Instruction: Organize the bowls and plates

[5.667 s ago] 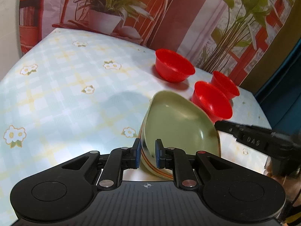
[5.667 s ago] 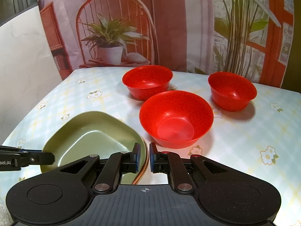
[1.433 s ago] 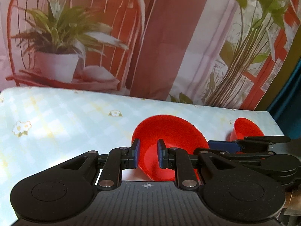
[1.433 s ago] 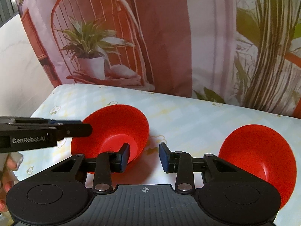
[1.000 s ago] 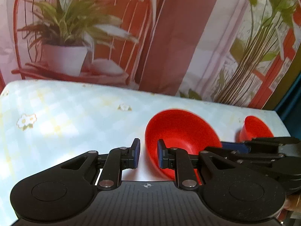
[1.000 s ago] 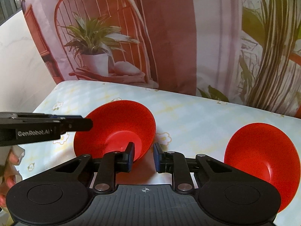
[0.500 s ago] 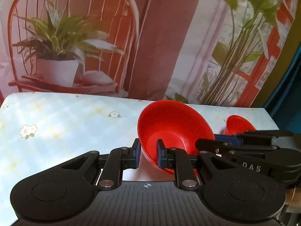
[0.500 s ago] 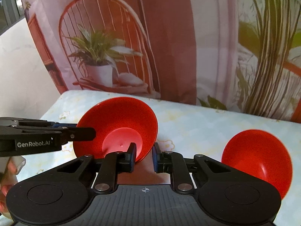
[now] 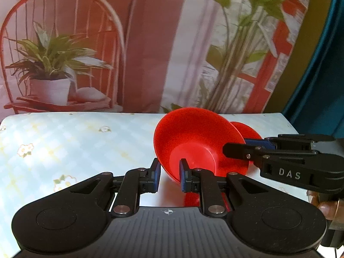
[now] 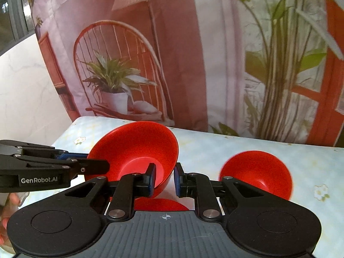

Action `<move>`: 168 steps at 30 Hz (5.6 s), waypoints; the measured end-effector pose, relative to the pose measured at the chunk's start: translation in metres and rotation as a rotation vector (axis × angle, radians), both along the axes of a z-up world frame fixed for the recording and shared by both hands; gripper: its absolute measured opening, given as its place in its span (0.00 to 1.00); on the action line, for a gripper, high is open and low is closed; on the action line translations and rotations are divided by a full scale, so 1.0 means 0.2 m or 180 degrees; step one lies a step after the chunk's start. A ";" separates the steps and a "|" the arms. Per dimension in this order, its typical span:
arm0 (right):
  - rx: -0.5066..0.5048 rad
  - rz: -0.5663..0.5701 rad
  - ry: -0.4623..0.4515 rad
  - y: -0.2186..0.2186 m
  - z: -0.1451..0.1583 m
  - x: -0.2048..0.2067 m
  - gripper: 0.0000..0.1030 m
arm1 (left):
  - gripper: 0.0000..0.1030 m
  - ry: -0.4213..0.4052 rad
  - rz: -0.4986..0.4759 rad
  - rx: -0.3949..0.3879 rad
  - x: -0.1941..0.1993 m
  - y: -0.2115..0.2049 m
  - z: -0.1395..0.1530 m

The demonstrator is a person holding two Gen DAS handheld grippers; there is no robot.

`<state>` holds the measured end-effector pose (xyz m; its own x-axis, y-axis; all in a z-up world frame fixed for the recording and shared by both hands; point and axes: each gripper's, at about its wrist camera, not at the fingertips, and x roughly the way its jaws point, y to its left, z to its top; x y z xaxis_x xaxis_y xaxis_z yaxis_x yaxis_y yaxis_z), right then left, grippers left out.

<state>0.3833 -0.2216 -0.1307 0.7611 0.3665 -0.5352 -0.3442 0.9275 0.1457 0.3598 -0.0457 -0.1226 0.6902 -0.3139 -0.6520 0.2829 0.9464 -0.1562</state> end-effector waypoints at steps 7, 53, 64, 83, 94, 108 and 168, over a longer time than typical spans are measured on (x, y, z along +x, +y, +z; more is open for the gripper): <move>-0.0022 -0.0042 -0.0053 -0.10 0.02 -0.12 0.16 | 0.19 0.0028 -0.0125 0.0041 -0.08 -0.11 -0.01; -0.0221 -0.0017 0.0242 -0.16 -0.21 -0.26 0.18 | 0.21 0.0355 -0.0241 0.0206 -0.20 -0.18 -0.20; -0.0244 -0.0024 0.0192 -0.17 -0.21 -0.27 0.24 | 0.25 0.0309 -0.0120 0.0209 -0.19 -0.15 -0.21; -0.0220 -0.0274 0.0027 -0.36 -0.18 -0.21 0.29 | 0.25 0.0031 0.0010 0.0111 -0.13 -0.15 -0.12; -0.0061 -0.0619 0.0057 -0.61 -0.21 -0.09 0.30 | 0.26 -0.0165 -0.0152 0.0092 0.05 -0.37 -0.03; 0.0406 -0.0932 0.0203 -0.77 -0.30 0.11 0.35 | 0.32 0.0065 -0.0274 0.0257 0.35 -0.68 -0.22; 0.0107 -0.0647 0.0045 -0.45 -0.05 -0.16 0.18 | 0.29 0.0004 -0.0540 -0.0100 0.02 -0.43 -0.04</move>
